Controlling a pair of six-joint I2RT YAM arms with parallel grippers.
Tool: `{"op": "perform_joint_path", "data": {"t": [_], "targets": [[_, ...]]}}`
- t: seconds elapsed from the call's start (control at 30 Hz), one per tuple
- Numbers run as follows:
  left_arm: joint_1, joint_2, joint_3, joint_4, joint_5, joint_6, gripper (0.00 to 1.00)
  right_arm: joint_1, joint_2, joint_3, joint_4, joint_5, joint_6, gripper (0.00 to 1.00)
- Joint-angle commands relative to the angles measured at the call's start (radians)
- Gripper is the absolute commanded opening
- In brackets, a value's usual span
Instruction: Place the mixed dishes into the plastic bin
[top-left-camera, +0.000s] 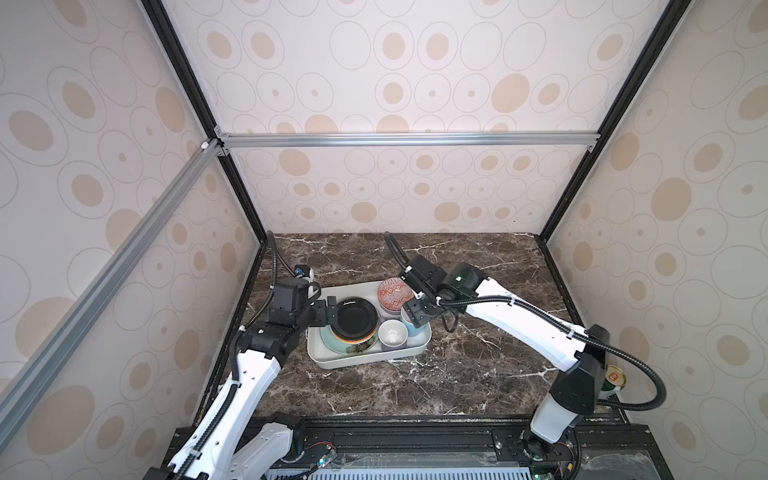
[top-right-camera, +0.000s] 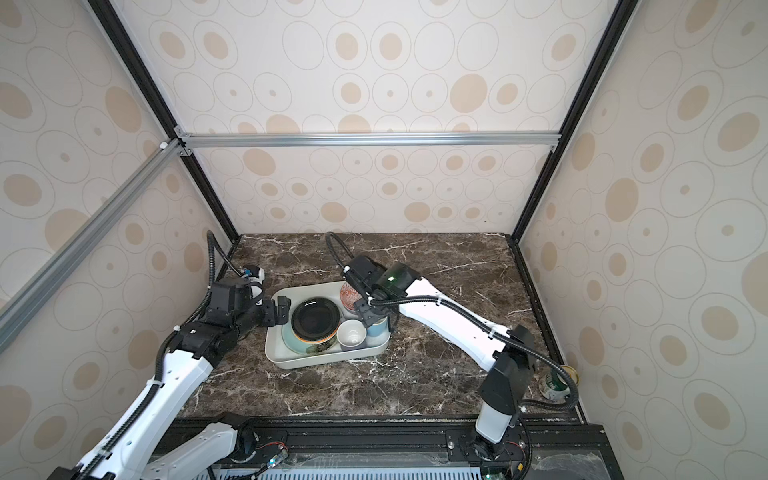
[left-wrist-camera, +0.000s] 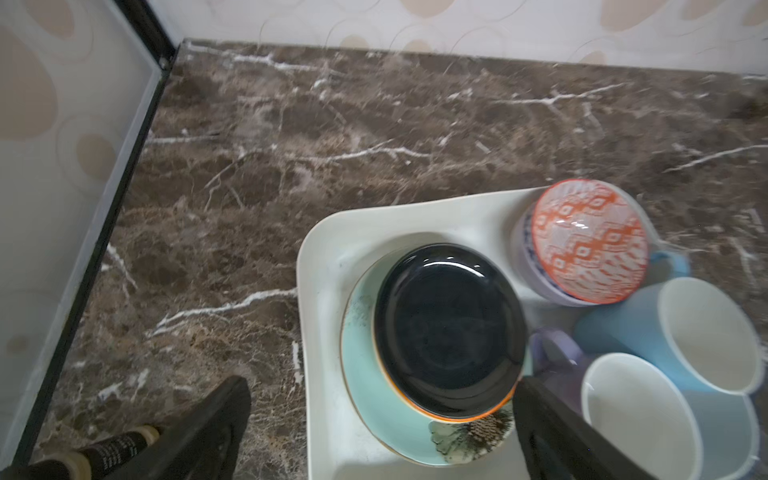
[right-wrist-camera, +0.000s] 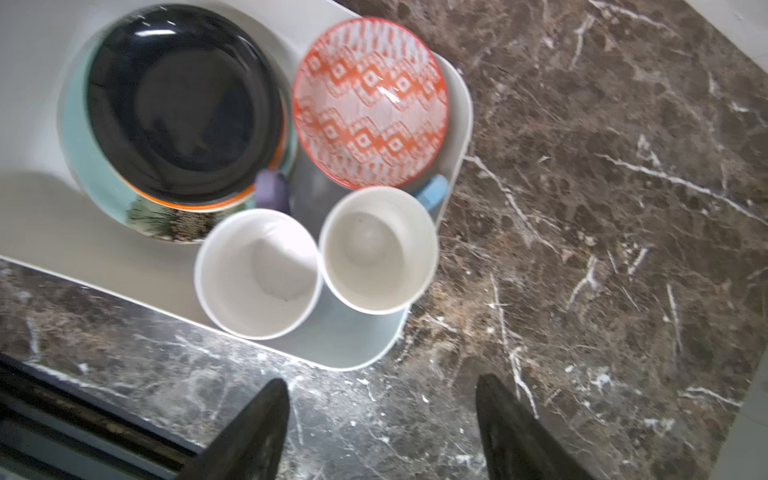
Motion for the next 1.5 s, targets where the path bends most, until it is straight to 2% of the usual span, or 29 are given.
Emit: {"op": "perform_joint_path", "data": {"t": [0.0, 0.1, 0.2, 0.43, 0.63, 0.73, 0.87, 0.97, 1.1, 1.47], "targets": [[0.095, 0.035, -0.034, 0.085, 0.101, -0.052, 0.99, -0.060, -0.083, -0.131, 0.070, -0.024, 0.009, 0.78], [0.151, 0.089, -0.056, 0.130, 0.119, -0.073, 0.96, -0.114, -0.146, -0.233, 0.126, -0.065, 0.011, 0.77], [0.163, 0.175, -0.039, 0.142, 0.101, -0.084, 0.92, -0.148, -0.175, -0.301, 0.177, -0.114, 0.009, 0.77], [0.180, 0.361, 0.024, 0.168, 0.081, -0.108, 0.75, -0.188, -0.178, -0.353, 0.255, -0.194, -0.002, 0.77], [0.183, 0.487, 0.058, 0.187, 0.058, -0.128, 0.69, -0.242, -0.180, -0.385, 0.292, -0.251, -0.011, 0.77], [0.183, 0.529, 0.069, 0.205, 0.068, -0.139, 0.63, -0.256, -0.182, -0.407, 0.309, -0.265, -0.016, 0.77], [0.183, 0.593, 0.091, 0.225, 0.092, -0.155, 0.50, -0.275, -0.175, -0.431, 0.330, -0.292, -0.018, 0.77], [0.183, 0.624, 0.094, 0.247, 0.119, -0.166, 0.45, -0.284, -0.175, -0.437, 0.335, -0.303, -0.024, 0.77], [0.176, 0.648, 0.092, 0.284, 0.169, -0.177, 0.44, -0.297, -0.176, -0.447, 0.339, -0.309, -0.029, 0.77], [0.055, 0.773, 0.220, 0.276, 0.166, -0.203, 0.41, -0.319, -0.188, -0.458, 0.336, -0.302, -0.035, 0.77]]}}
